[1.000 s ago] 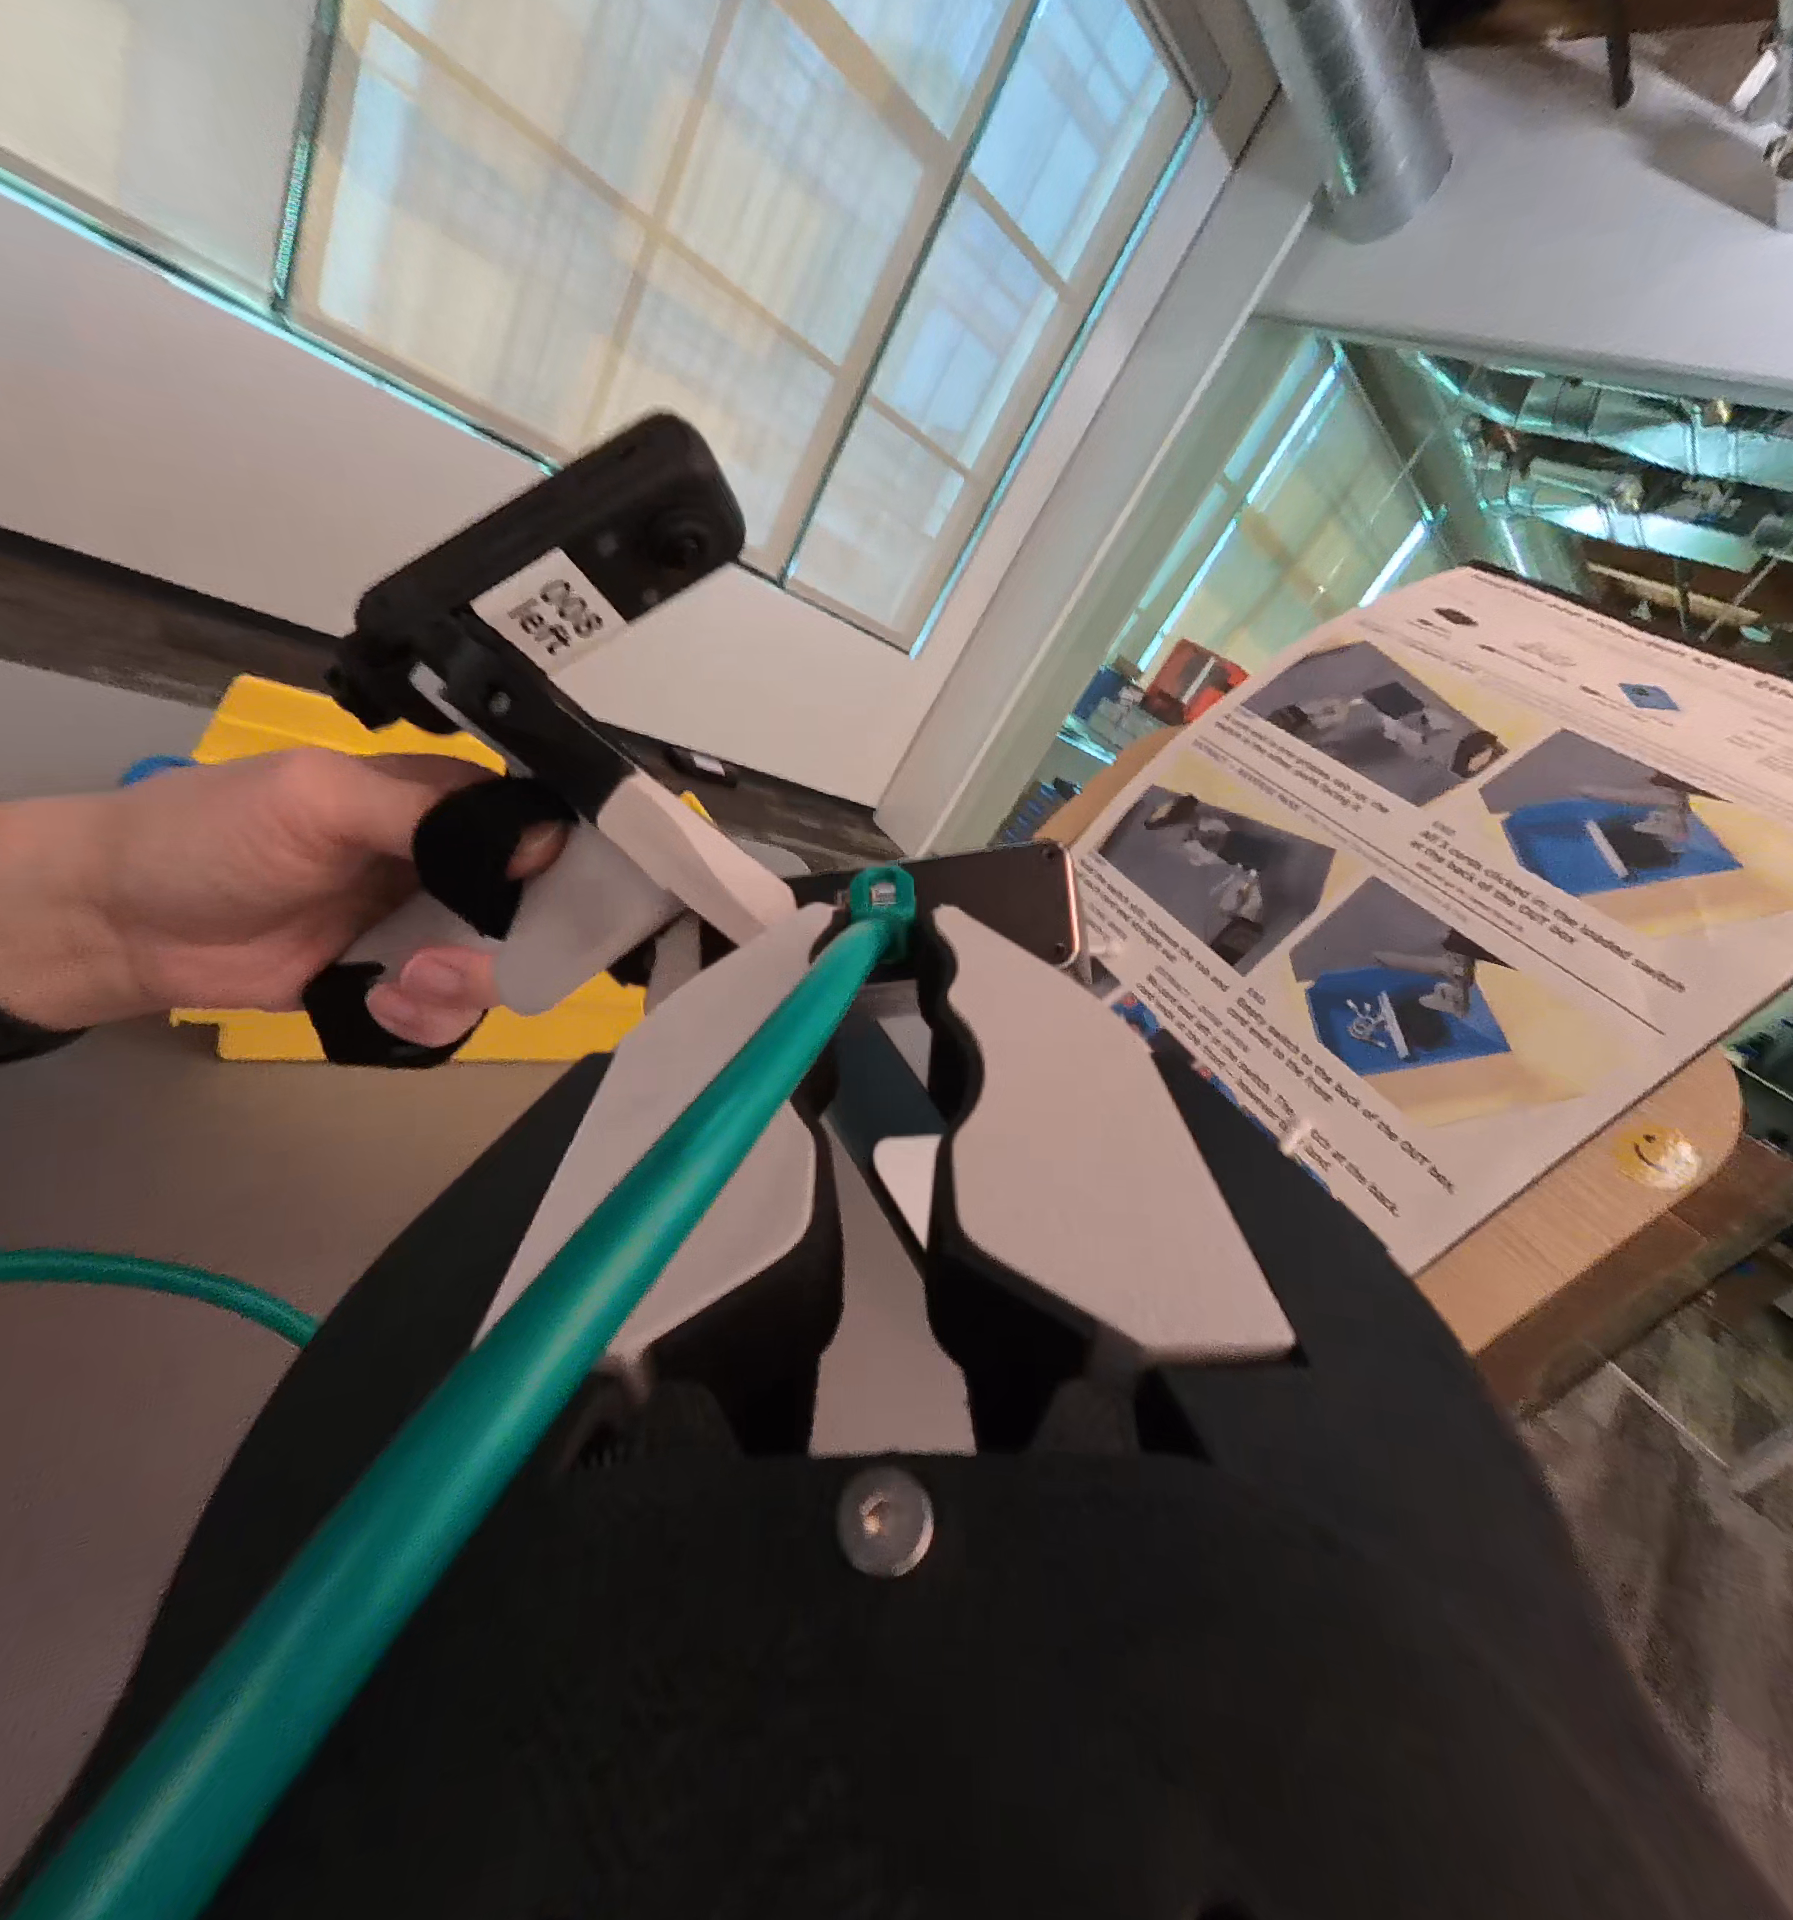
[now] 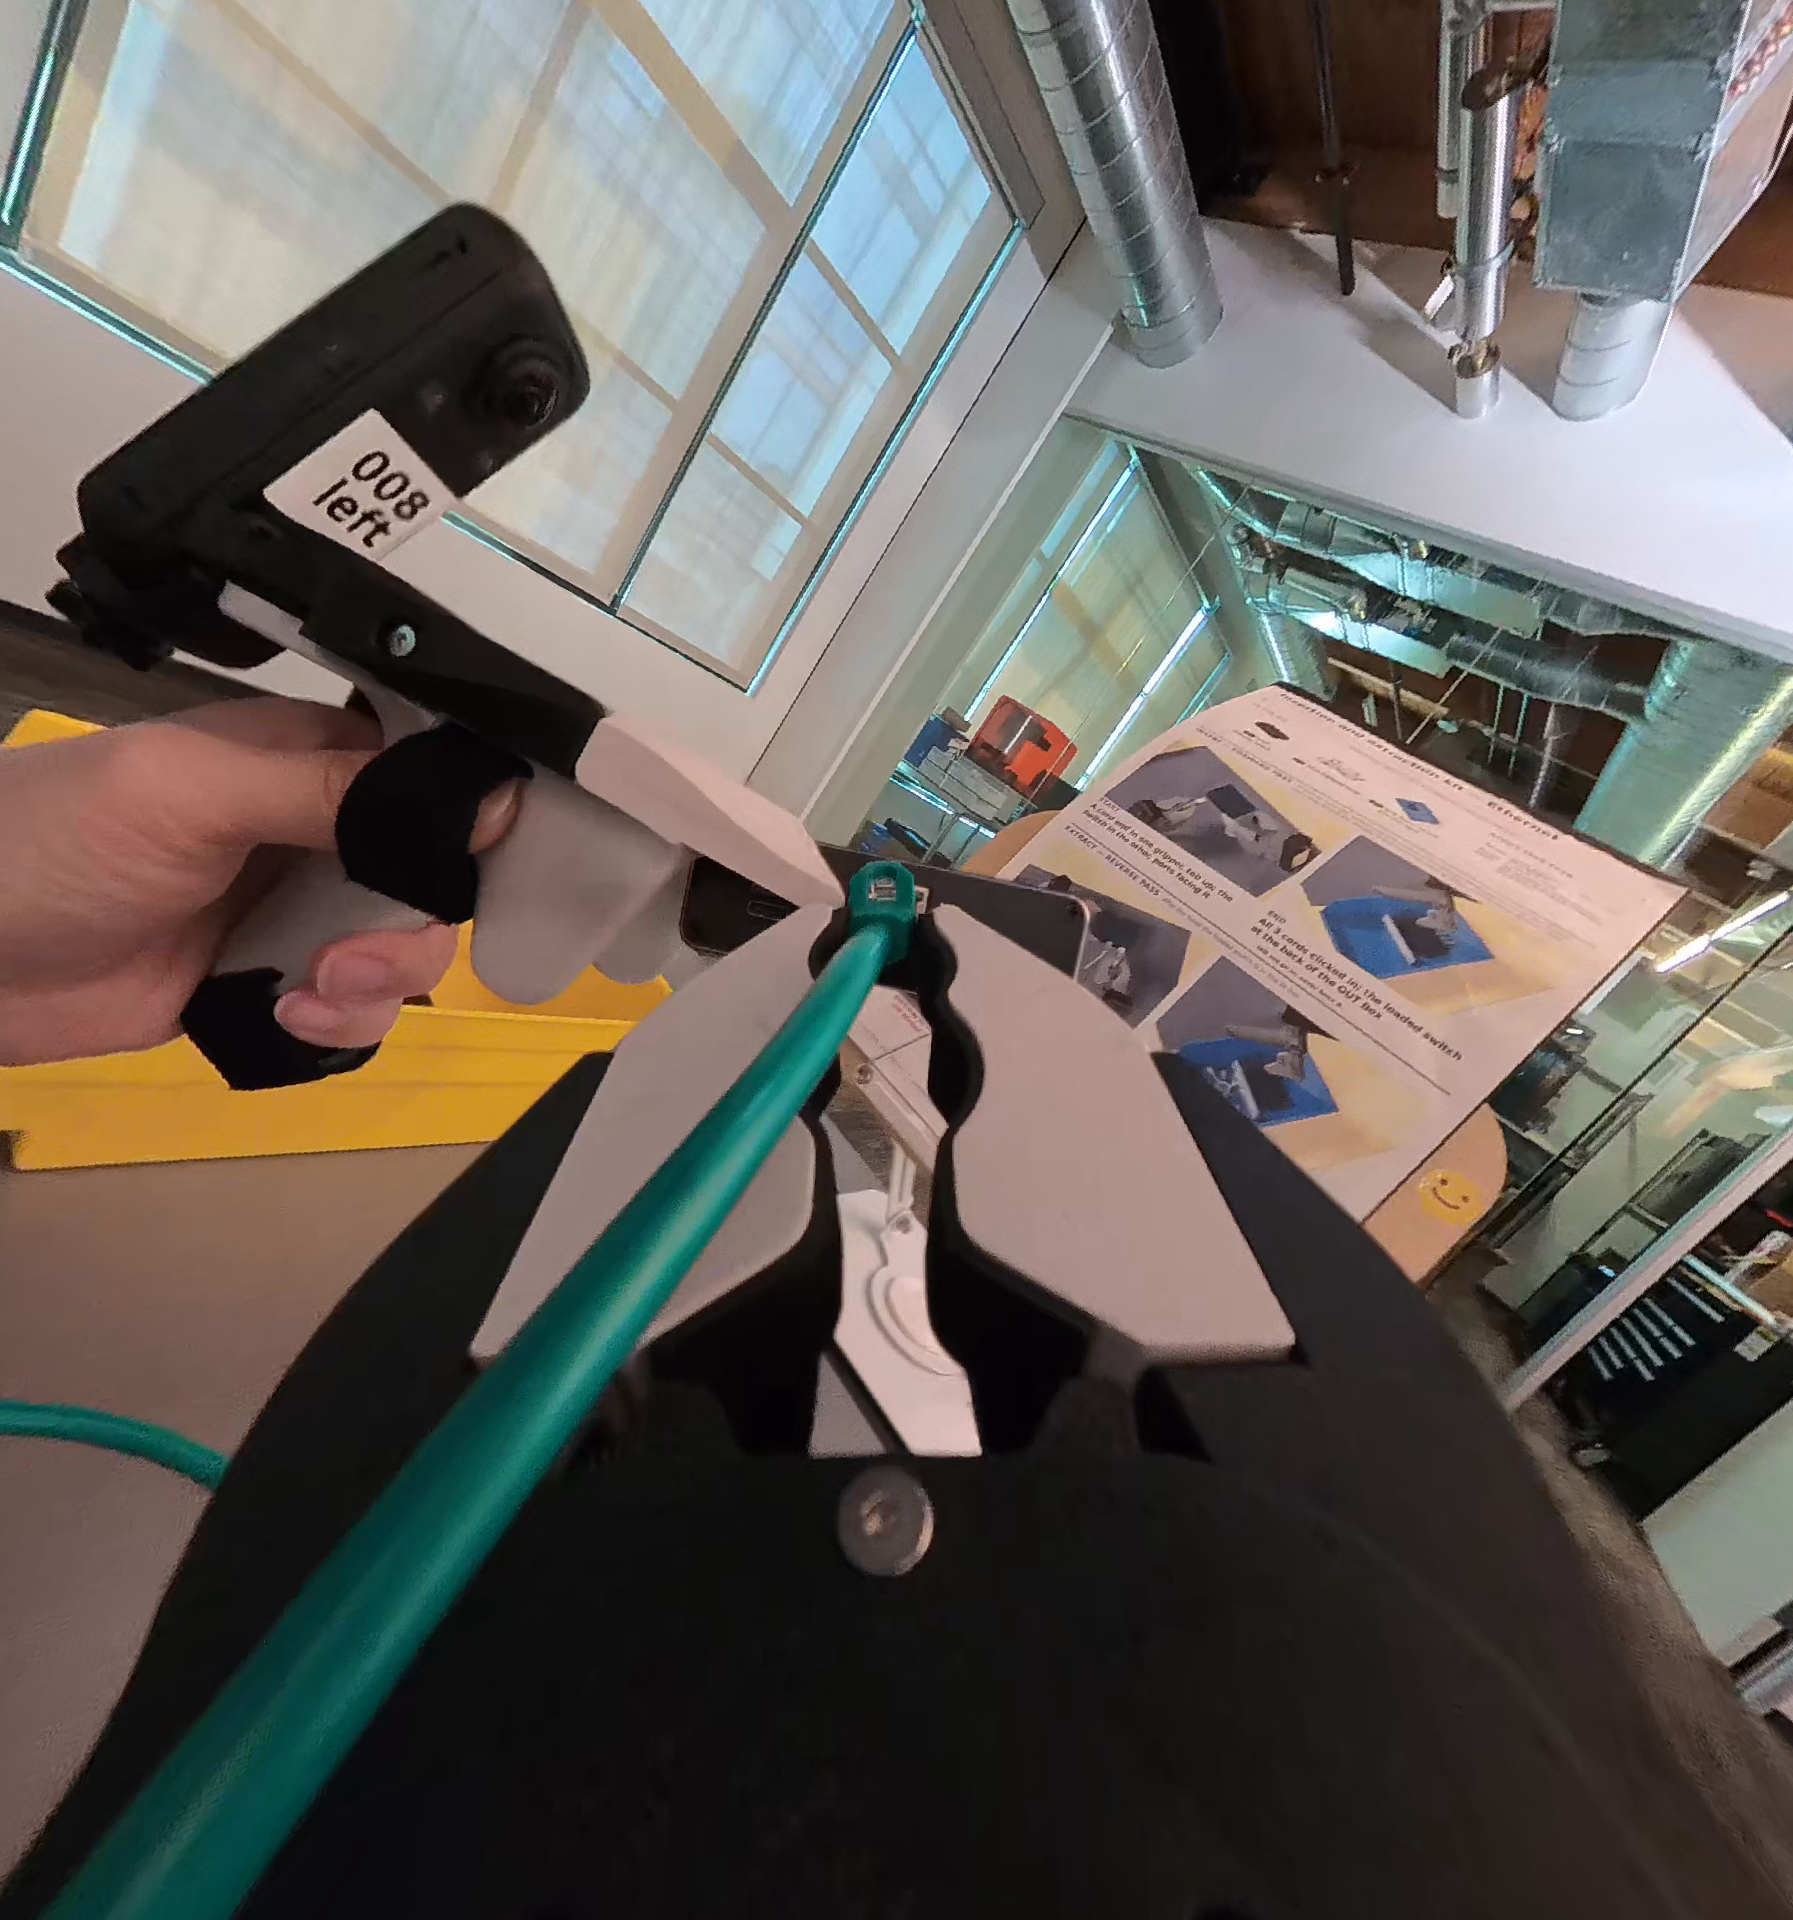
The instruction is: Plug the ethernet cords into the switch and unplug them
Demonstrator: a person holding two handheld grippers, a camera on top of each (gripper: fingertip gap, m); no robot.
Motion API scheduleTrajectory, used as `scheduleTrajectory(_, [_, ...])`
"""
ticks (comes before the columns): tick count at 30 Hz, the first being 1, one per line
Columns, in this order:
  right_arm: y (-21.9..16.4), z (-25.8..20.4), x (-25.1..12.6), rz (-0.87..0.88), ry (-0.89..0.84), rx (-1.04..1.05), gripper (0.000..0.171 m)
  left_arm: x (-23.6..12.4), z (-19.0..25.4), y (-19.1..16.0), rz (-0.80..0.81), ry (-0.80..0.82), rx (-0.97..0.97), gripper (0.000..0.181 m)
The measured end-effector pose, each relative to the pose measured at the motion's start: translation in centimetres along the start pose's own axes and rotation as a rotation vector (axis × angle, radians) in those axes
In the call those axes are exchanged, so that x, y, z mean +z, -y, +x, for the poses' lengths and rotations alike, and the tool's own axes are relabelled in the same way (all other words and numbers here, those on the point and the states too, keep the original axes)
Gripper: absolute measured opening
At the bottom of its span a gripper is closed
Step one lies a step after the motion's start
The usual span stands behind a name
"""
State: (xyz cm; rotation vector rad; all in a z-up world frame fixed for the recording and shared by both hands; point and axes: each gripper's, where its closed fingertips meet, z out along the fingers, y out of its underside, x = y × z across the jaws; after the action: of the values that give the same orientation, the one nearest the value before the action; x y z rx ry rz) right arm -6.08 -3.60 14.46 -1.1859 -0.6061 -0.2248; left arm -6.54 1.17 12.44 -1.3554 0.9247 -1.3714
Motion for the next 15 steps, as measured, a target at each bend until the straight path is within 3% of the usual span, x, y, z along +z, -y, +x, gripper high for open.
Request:
scheduleTrajectory(8, [-0.3, 0.1, 0.3, -0.031, -0.007, 0.087, 0.012, 0.1, -0.2, 0.1, 0.040, -0.022, -0.049, 0.074])
scheduleTrajectory(15, [1.1, 0.5, -0.4, 0.020, -0.038, 0.067, 0.012, -0.2, 1.9, 0.8, 0.059, -0.054, 0.159, 0.074])
